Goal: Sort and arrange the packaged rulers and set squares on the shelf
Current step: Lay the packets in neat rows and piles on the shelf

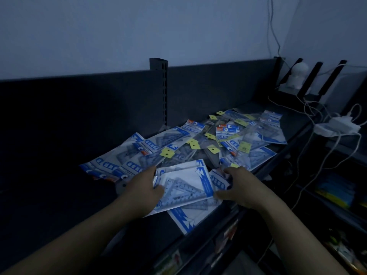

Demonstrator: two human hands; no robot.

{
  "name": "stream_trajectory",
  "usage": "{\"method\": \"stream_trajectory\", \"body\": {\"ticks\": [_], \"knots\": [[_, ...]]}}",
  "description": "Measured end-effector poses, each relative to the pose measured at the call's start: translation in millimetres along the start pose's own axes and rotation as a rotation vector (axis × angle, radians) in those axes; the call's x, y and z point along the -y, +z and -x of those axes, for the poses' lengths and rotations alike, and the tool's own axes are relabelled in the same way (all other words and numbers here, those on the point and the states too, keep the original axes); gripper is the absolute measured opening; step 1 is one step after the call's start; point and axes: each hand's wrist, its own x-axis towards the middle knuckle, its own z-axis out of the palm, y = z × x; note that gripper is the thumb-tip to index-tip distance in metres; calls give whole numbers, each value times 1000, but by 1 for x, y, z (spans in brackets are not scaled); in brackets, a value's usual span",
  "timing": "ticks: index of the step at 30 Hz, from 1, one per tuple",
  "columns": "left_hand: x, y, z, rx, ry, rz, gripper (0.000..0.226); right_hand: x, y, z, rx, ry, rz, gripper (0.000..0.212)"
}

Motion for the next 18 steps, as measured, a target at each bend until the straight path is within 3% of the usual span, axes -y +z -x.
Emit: {"method": "stream_trajectory", "body": {"ticks": [4, 8, 10, 13, 18], "knots": [[-3, 4, 5, -1, -22, 1, 42, 2, 5, 0, 9, -32, -174, 64], [-3, 10, 5, -27, -78, 3, 65, -2, 11, -3, -65, -135, -294, 9], [-2, 10, 5, -44, -69, 48, 56, -6, 12, -4, -140, -155, -466, 15], [-3, 11, 6, -62, -89, 179, 43, -5, 10, -4, -125, -145, -772, 4], [-5, 5, 14, -110, -144, 393, 46, 9, 8, -16, -33, -160, -873, 22]]}}
